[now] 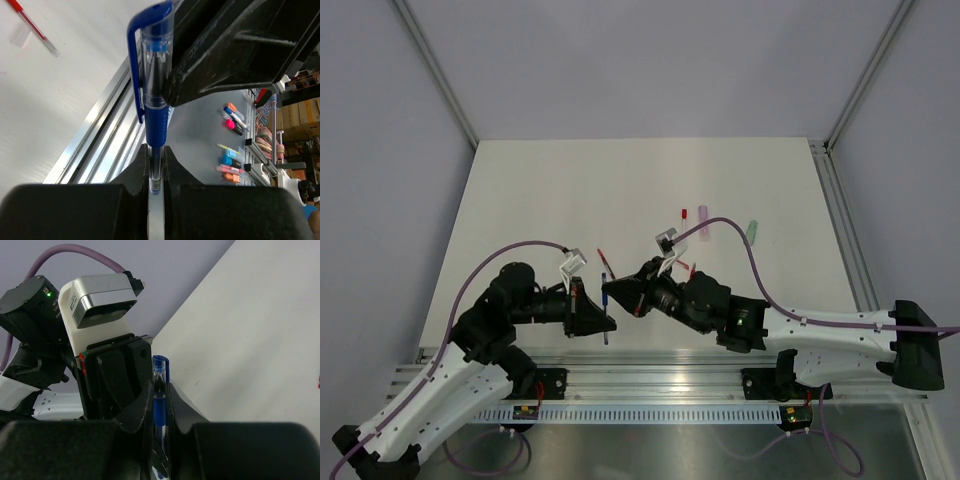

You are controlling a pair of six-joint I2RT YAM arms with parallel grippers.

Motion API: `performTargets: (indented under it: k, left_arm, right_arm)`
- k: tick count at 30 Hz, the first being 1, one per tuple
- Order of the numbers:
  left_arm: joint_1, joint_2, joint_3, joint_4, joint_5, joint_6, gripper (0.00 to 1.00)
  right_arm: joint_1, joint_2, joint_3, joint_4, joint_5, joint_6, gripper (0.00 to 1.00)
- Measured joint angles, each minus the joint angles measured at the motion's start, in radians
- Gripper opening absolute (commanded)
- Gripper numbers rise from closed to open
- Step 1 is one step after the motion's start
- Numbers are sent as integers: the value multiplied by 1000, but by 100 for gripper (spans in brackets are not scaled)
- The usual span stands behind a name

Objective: Insert the pens into the pen caps
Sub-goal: Place the pen at the center of the board.

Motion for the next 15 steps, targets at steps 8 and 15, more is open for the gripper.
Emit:
performTargets:
  k: [8, 15]
  left_arm:
    - [-1, 41, 29, -33, 5, 15, 0]
    - [9, -14, 22, 72, -53, 10, 0]
  right_arm:
    - [32, -5, -16, 4, 80, 31, 0]
    - [87, -89, -23, -143, 94, 34, 45]
